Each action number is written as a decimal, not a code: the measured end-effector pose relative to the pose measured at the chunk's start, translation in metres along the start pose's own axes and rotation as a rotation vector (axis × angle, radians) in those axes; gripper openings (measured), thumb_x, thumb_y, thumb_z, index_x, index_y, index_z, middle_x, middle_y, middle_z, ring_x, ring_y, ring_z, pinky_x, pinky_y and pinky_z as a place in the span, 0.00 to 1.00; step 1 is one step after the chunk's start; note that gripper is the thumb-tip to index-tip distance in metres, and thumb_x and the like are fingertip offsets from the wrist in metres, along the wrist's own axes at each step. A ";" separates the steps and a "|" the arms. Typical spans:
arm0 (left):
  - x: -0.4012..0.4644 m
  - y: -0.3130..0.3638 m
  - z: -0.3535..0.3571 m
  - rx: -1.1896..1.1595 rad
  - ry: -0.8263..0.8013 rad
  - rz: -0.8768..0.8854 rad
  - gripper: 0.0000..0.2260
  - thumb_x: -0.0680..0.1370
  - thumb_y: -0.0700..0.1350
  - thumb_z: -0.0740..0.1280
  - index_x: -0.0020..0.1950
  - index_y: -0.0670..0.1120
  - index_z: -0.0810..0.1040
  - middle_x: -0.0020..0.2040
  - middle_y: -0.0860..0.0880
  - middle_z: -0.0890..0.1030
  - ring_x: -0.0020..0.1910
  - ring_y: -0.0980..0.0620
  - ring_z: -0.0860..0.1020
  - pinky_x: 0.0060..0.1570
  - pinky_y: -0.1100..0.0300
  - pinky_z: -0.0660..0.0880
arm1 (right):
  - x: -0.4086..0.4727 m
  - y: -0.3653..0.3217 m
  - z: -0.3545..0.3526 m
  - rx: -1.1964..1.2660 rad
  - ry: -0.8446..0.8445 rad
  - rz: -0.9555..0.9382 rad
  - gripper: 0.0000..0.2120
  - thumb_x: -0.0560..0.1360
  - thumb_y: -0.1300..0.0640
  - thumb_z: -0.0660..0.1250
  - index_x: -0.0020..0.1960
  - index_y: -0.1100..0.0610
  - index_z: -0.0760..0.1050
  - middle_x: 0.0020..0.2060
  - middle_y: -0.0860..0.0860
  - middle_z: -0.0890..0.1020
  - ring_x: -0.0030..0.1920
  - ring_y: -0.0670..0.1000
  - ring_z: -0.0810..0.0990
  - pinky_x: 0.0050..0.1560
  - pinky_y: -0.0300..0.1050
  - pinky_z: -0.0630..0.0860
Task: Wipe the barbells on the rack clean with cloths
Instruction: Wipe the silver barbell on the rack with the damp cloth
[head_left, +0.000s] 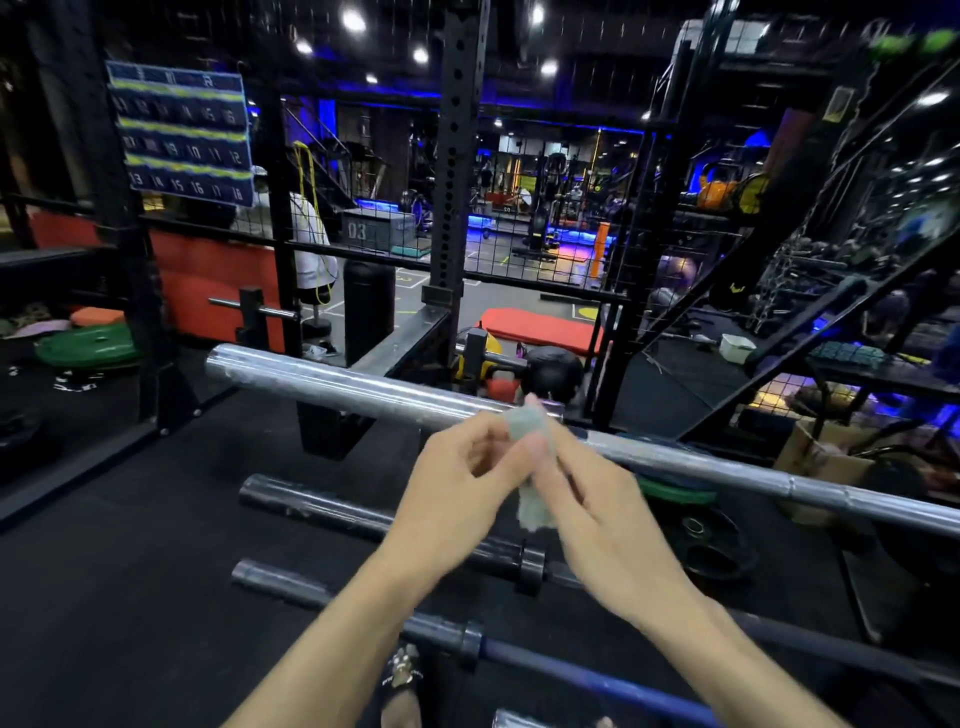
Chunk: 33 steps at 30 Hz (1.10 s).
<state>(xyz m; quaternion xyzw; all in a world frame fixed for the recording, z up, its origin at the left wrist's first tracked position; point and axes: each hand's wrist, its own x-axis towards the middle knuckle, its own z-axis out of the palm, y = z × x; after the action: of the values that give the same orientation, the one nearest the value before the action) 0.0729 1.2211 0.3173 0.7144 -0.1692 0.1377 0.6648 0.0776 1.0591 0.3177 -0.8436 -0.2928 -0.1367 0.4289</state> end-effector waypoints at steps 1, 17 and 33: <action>-0.005 -0.001 -0.001 -0.055 0.007 -0.040 0.07 0.81 0.49 0.69 0.51 0.47 0.83 0.45 0.50 0.86 0.45 0.53 0.83 0.49 0.61 0.77 | -0.005 -0.002 0.002 0.073 -0.055 0.021 0.20 0.85 0.47 0.59 0.77 0.41 0.66 0.64 0.37 0.80 0.64 0.40 0.77 0.66 0.41 0.72; -0.004 0.007 -0.028 0.256 -0.010 -0.170 0.06 0.82 0.49 0.68 0.51 0.48 0.81 0.41 0.48 0.87 0.41 0.48 0.86 0.49 0.43 0.82 | 0.000 0.008 -0.020 0.481 -0.049 0.361 0.05 0.77 0.60 0.73 0.52 0.59 0.82 0.46 0.58 0.87 0.46 0.60 0.85 0.48 0.54 0.81; 0.106 -0.036 -0.029 1.164 -0.012 0.250 0.14 0.83 0.53 0.61 0.64 0.49 0.79 0.59 0.50 0.81 0.61 0.47 0.76 0.65 0.48 0.70 | 0.099 0.088 -0.035 -0.381 -0.098 0.248 0.22 0.85 0.46 0.52 0.35 0.54 0.65 0.31 0.50 0.74 0.36 0.54 0.75 0.39 0.52 0.69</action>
<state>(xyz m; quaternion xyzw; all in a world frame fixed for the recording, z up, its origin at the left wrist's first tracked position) 0.1849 1.2459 0.3321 0.9368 -0.1524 0.2813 0.1414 0.2106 1.0277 0.3295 -0.9444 -0.1764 -0.0948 0.2607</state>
